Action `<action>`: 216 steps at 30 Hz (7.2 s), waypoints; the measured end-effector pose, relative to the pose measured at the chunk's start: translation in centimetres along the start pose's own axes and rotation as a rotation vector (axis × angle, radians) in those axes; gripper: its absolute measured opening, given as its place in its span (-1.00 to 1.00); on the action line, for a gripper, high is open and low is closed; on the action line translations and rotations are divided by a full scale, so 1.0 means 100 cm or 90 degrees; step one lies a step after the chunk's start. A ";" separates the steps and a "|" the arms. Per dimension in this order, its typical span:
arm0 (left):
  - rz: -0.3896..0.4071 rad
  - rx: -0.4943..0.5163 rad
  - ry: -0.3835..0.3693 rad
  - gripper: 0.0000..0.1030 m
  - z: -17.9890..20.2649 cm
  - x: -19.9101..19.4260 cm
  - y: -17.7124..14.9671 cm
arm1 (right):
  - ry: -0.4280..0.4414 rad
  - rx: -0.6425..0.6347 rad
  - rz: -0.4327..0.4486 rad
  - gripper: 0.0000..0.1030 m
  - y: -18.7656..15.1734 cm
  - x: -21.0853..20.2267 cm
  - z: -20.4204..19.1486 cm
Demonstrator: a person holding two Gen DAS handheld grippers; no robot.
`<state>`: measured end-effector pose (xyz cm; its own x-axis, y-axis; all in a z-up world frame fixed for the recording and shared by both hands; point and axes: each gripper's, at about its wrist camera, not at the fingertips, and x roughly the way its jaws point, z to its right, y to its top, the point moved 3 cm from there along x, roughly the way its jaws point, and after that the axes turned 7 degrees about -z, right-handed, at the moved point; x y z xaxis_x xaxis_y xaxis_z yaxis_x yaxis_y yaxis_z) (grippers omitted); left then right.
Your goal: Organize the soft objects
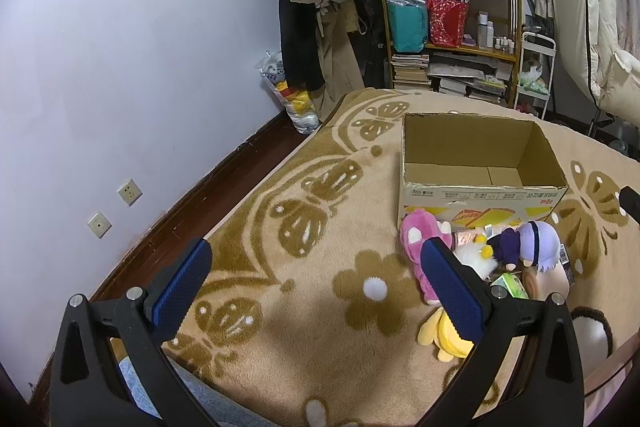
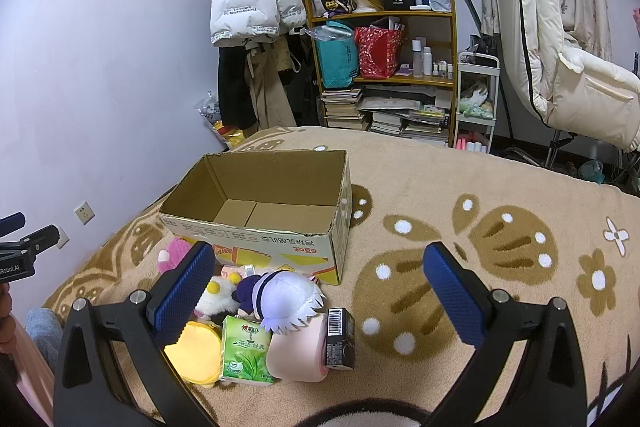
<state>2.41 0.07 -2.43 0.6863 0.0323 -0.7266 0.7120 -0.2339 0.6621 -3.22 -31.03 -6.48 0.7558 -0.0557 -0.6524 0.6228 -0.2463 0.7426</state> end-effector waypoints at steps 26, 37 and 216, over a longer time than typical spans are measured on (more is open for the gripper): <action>-0.003 0.010 0.002 1.00 0.004 0.001 -0.002 | 0.000 0.000 -0.001 1.00 0.000 0.000 0.000; -0.003 0.010 0.002 1.00 0.004 0.001 -0.002 | 0.000 0.000 -0.001 1.00 0.000 0.000 0.000; -0.020 0.049 -0.068 -0.31 0.069 0.083 0.069 | 0.055 -0.033 0.044 0.34 0.024 0.050 -0.016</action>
<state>12.00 -8.01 -5.10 0.6407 -0.0621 -0.7653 0.7170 -0.3083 0.6253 2.37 -30.37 -7.67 0.8102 0.0131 -0.5860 0.5770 -0.1936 0.7935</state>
